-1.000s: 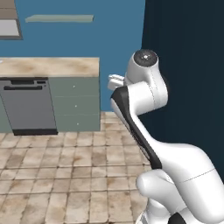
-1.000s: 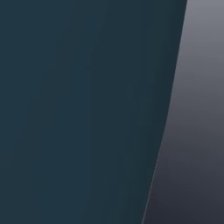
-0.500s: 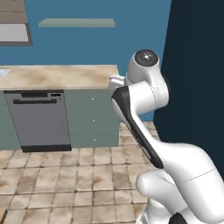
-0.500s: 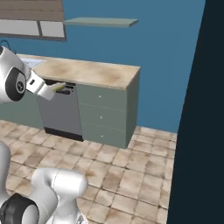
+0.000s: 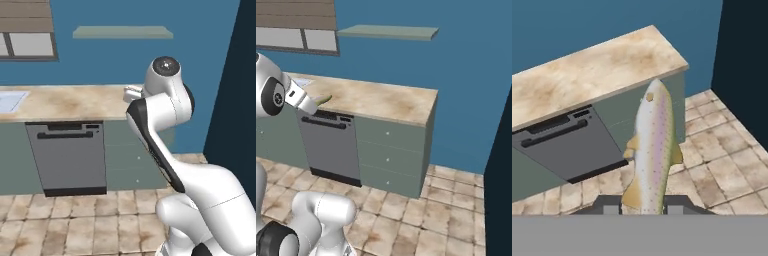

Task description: Take the fish out of the fridge, briefly rinse it in the sink, and place it on the tray next to the sink.

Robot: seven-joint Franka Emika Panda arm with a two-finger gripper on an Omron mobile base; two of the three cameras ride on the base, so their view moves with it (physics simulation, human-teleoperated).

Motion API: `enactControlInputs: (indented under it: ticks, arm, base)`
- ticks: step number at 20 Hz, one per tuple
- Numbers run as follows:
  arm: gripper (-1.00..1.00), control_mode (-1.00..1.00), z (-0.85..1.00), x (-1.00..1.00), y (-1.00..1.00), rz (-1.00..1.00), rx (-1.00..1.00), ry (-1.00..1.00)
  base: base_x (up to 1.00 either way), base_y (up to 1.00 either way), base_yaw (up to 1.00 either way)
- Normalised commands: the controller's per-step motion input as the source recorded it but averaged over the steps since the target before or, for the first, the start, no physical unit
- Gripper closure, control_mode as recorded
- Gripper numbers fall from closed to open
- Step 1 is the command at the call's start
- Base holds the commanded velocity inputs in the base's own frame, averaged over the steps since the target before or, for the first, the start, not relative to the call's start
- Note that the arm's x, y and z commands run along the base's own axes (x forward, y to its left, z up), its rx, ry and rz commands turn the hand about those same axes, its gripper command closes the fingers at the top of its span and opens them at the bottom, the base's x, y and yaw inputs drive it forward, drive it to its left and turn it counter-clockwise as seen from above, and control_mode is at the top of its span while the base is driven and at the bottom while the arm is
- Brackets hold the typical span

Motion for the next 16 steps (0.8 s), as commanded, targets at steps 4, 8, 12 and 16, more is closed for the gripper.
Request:
enactControlInputs:
  ticks: [4, 8, 12, 16]
  arm:
    - [1.00, 1.00, 0.00, 0.00, 0.00, 0.00, 0.00, 0.00]
    - [1.00, 1.00, 0.00, 0.00, 0.00, 0.00, 0.00, 0.00]
    - [1.00, 1.00, 0.00, 0.00, 0.00, 0.00, 0.00, 0.00]
    - [1.00, 1.00, 0.00, 0.00, 0.00, 0.00, 0.00, 0.00]
  base:
    - [1.00, 0.81, 0.00]
    - [1.00, 0.95, 0.00]
    - [0.99, 1.00, 0.00]
    - [0.91, 1.00, 0.00]
